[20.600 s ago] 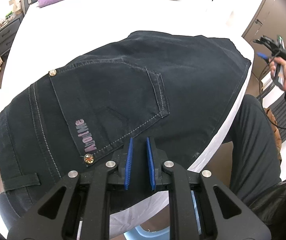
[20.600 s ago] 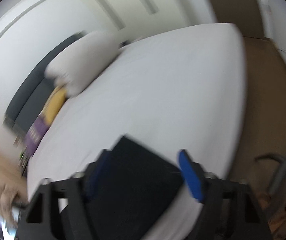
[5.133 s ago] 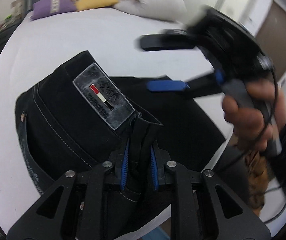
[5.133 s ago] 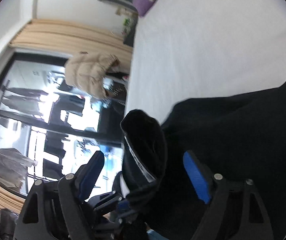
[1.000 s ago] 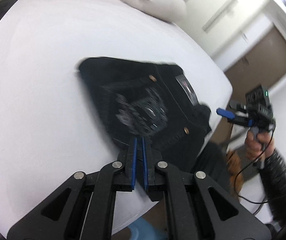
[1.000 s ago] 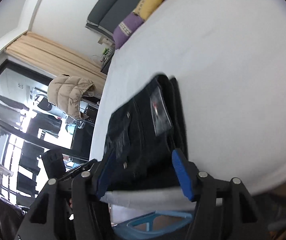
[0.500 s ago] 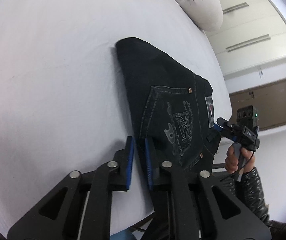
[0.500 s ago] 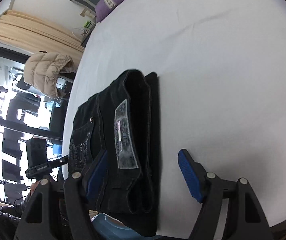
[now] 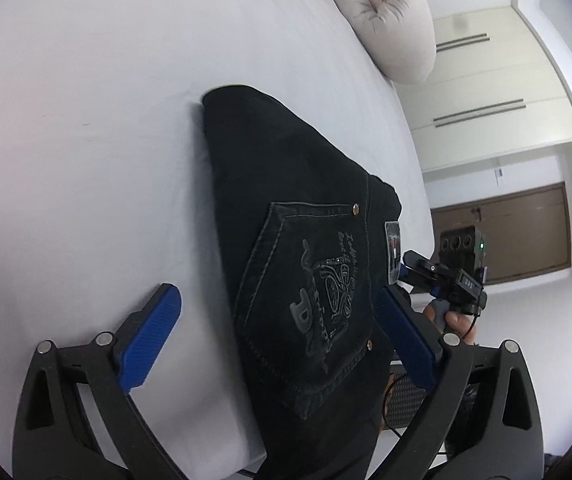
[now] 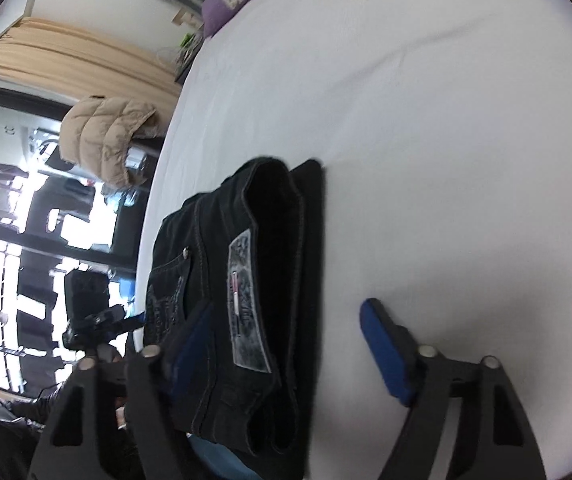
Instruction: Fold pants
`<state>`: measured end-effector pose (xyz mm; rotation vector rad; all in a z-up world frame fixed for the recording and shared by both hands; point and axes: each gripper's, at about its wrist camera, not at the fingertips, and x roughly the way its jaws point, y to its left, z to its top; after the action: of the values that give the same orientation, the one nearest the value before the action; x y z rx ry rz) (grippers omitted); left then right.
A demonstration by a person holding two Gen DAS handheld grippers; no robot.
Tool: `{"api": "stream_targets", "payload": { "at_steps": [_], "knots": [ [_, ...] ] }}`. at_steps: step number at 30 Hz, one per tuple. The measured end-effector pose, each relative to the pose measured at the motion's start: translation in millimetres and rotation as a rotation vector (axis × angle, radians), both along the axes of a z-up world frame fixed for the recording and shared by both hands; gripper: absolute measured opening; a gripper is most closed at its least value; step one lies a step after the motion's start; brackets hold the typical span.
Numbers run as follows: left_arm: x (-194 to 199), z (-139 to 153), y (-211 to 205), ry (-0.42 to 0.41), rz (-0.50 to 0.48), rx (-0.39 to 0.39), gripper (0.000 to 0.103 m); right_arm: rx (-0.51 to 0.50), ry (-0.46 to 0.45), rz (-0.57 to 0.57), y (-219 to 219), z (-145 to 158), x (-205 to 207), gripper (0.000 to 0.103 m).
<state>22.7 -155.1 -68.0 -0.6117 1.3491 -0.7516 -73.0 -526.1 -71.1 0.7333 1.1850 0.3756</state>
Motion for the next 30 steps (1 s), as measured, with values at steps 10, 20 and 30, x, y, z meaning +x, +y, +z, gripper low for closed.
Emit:
{"api": "stream_targets", "payload": {
  "at_steps": [10, 20, 30],
  "knots": [
    [14, -15, -19, 0.112, -0.077, 0.004, 0.039, 0.104, 0.039, 0.067, 26, -16, 16, 0.047],
    [21, 14, -21, 0.076, -0.084, -0.036, 0.021, 0.005, -0.047, 0.039, 44, 17, 8, 0.022],
    [117, 86, 29, -0.169, -0.046, 0.124, 0.021, 0.015, -0.153, 0.063, 100, 52, 111, 0.021]
  ]
}}
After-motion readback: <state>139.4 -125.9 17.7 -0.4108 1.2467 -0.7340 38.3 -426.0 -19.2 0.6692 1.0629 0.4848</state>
